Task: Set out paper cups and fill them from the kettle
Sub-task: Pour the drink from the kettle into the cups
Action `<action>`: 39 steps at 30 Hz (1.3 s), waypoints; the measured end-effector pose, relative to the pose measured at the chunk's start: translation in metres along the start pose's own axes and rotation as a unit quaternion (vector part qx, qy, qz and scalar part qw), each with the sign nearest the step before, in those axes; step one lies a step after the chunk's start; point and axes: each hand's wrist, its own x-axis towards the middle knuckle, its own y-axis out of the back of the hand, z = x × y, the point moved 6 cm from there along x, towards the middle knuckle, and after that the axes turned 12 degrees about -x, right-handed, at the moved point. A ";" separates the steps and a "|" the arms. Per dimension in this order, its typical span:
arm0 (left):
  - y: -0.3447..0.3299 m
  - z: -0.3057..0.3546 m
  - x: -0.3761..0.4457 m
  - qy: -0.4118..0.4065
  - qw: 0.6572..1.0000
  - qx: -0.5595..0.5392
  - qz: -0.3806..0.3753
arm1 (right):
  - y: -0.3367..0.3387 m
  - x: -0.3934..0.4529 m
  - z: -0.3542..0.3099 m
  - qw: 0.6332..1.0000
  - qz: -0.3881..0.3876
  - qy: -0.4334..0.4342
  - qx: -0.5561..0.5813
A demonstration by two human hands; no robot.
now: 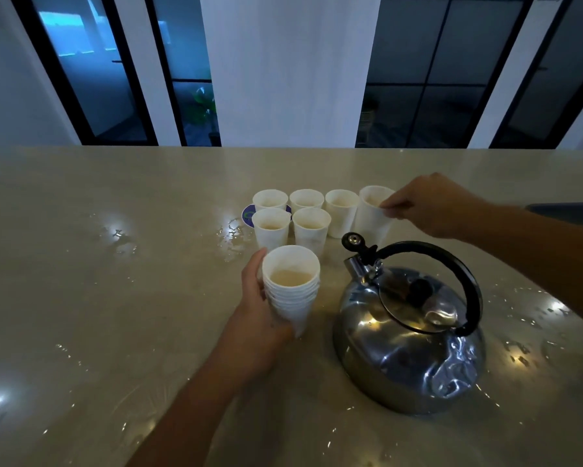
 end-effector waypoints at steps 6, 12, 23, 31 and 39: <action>0.054 -0.015 0.025 0.041 0.995 0.084 0.026 | -0.031 0.023 -0.006 0.999 -0.042 0.031 0.008; 0.069 -0.014 0.088 0.080 0.990 0.089 0.077 | -0.044 0.037 -0.016 0.996 -0.064 0.058 0.028; 0.031 -0.018 0.137 0.077 0.992 0.088 0.048 | -0.062 0.046 -0.015 0.995 -0.081 0.049 0.029; 0.032 -0.028 0.154 0.054 0.988 0.117 0.089 | -0.063 0.055 -0.020 0.996 -0.053 0.054 0.038; 0.030 -0.028 0.150 0.074 0.990 0.107 0.056 | -0.065 0.052 -0.014 0.998 -0.050 0.044 0.016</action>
